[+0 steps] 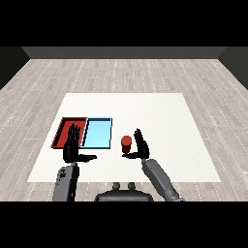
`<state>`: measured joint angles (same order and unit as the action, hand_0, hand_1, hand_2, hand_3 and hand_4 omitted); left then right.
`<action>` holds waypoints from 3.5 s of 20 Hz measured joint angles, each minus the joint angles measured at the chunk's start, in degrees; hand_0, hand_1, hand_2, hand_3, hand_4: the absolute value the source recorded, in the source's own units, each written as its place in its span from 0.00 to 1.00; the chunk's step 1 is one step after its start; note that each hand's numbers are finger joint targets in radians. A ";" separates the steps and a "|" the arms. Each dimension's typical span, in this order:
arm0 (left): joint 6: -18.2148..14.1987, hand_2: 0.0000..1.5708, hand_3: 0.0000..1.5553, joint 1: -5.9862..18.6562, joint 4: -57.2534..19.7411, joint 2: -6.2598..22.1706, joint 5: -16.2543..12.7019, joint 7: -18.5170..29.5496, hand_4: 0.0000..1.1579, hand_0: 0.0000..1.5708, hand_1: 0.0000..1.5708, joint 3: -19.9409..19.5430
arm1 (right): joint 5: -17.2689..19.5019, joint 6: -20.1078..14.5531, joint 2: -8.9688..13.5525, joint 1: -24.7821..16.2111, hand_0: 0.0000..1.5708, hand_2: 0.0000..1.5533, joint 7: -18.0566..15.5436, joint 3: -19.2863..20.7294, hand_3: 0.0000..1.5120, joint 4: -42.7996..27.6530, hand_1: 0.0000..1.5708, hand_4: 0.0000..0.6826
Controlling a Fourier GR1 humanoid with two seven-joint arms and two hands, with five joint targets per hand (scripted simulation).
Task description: Pick the red can and put it in the red box
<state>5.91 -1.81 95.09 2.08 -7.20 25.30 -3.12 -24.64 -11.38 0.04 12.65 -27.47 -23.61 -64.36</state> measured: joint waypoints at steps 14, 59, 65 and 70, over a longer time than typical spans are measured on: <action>1.28 0.00 0.00 -0.54 -0.12 0.63 -0.88 0.69 0.00 0.00 0.00 -0.94 | -5.48 -2.95 -0.04 6.51 0.00 0.00 -1.47 -2.12 0.00 7.79 0.00 0.00; -0.35 0.00 0.00 0.72 -1.24 -0.11 -0.59 0.98 0.00 0.00 0.00 -0.18 | -20.20 -21.35 -0.02 22.48 0.97 0.95 -0.96 -19.32 0.93 23.14 0.97 0.80; -0.19 0.00 0.00 0.92 -1.37 0.05 -0.84 0.75 0.00 0.00 0.00 -0.43 | -20.13 -24.43 -0.04 23.39 0.97 0.95 -0.48 -20.37 0.92 21.84 0.97 0.85; 0.11 0.00 0.00 1.93 -3.56 -0.14 -1.05 2.03 0.00 0.00 0.00 -0.48 | -17.61 -26.55 0.54 23.29 0.98 0.95 -0.69 -19.20 0.91 18.02 0.98 0.86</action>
<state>6.02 0.12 91.54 1.94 -8.26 27.33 -3.60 -42.25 -37.93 0.58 35.94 -28.16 -42.80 -46.34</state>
